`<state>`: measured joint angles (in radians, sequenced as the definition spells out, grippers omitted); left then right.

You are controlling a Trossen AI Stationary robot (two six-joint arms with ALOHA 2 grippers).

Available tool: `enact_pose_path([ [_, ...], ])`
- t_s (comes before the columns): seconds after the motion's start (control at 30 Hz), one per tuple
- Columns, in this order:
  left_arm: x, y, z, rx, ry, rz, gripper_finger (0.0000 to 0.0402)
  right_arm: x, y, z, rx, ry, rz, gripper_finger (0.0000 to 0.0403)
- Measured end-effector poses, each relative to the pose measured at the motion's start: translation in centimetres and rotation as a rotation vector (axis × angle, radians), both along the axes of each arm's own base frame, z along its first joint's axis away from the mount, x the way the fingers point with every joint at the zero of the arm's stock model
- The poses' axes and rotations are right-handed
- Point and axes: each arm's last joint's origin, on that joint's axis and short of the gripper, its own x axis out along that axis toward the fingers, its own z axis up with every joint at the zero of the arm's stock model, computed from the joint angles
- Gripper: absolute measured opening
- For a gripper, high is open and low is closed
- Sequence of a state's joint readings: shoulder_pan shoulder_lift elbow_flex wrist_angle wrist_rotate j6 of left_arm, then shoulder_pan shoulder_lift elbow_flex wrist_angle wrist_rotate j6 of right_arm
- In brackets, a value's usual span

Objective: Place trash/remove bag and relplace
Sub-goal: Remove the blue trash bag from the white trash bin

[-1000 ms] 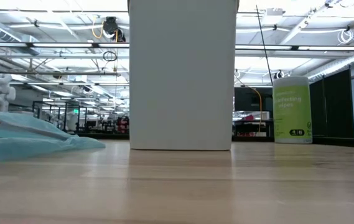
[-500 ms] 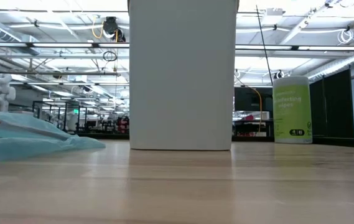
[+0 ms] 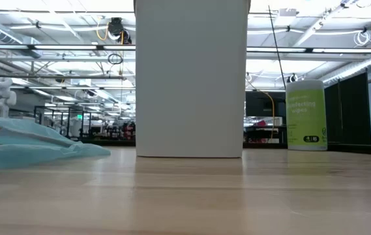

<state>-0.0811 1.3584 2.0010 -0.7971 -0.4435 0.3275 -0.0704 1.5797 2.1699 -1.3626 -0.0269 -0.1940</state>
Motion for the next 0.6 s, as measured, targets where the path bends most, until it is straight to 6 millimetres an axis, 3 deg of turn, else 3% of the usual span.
enact_pose_path([
  [0.17, -0.3, 0.1, -0.1, -0.003, 0.014, 0.015, 0.0000, 1.1, -0.1, -4.4, 0.001, 0.020, 0.000, 0.0185],
  [0.37, -0.4, 0.1, -0.1, -0.001, 0.016, 0.032, 0.0000, 0.5, 0.0, -10.5, 0.006, -0.095, -0.015, 0.0164],
  [0.6, -0.4, 0.1, -0.1, -0.001, 0.017, 0.033, 0.0000, -1.8, 0.0, -13.3, 0.050, -0.415, -0.101, 0.0146],
])
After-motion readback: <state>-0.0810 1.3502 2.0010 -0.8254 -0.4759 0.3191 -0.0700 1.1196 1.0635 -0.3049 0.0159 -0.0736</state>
